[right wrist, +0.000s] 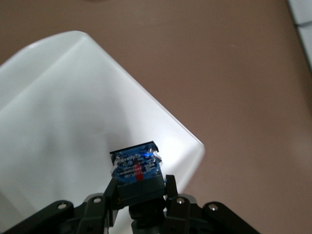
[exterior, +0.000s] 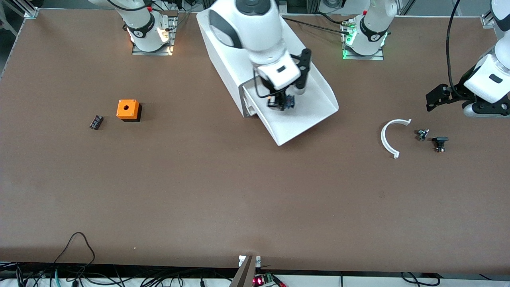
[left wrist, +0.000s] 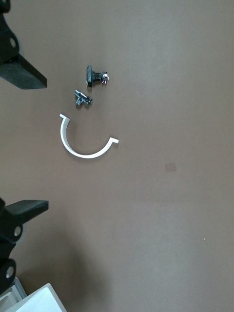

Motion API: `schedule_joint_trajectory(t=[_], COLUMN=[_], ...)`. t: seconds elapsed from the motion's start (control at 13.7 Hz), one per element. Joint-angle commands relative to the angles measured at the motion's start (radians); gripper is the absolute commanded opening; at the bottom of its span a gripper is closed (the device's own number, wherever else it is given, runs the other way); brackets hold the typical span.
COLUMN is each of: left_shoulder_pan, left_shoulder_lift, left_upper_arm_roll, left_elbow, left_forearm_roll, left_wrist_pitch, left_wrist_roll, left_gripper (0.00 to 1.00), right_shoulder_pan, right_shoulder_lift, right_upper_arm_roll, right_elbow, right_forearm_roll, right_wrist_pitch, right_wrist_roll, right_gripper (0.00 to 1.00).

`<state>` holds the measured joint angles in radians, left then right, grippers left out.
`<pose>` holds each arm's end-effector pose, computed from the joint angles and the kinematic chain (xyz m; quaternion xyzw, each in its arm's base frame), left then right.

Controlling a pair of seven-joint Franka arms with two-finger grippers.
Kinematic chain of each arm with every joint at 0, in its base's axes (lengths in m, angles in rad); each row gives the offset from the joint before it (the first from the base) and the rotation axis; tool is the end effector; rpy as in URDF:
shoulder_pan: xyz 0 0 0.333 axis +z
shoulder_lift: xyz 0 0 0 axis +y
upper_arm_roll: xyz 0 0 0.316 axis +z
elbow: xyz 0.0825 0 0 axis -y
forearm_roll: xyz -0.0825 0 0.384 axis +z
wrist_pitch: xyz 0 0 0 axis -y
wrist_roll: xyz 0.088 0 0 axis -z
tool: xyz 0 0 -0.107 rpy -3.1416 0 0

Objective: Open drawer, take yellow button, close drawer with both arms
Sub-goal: 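Lift the button out with the right gripper while the left gripper approaches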

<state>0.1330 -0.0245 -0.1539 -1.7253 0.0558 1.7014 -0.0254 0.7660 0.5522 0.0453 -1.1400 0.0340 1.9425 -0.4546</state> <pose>0.5543 -0.0072 0.5760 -0.9996 0.0014 -0.0008 0.0295 0.5137 0.5310 0.5127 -0.8049 -0.5794 -0.1181 0.0496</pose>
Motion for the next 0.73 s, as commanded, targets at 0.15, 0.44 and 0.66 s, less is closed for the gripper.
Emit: schedule_joint_trajectory(t=[0.15,0.44,0.66], left_shoulder_pan=[-0.012,-0.029,-0.042], left_shoulder_lift=[0.050,0.106,0.156], left_upper_arm_roll=[-0.007,-0.055,-0.130], left_elbow=[0.010,-0.031,-0.167], left_forearm_roll=[0.022,0.013,0.009], left_wrist_pitch=[-0.017,0.062,0.284], left_wrist_roll=[0.004,-0.149,-0.414], left_gripper=[1.00,1.00,1.00], right_shoulder_pan=[-0.253,-0.451,-0.569], right_shoulder_lift=[-0.159,-0.259,-0.265], right_upper_arm_roll=[0.016,0.016,0.015], right_elbow=[-0.157,-0.375,-0.472], right_forearm_roll=[0.004,0.006,-0.009], right_wrist_pitch=[-0.099,-0.088,-0.085], right_wrist_roll=[0.039,0.112,0.137], right_gripper=[0.30,0.30,0.30])
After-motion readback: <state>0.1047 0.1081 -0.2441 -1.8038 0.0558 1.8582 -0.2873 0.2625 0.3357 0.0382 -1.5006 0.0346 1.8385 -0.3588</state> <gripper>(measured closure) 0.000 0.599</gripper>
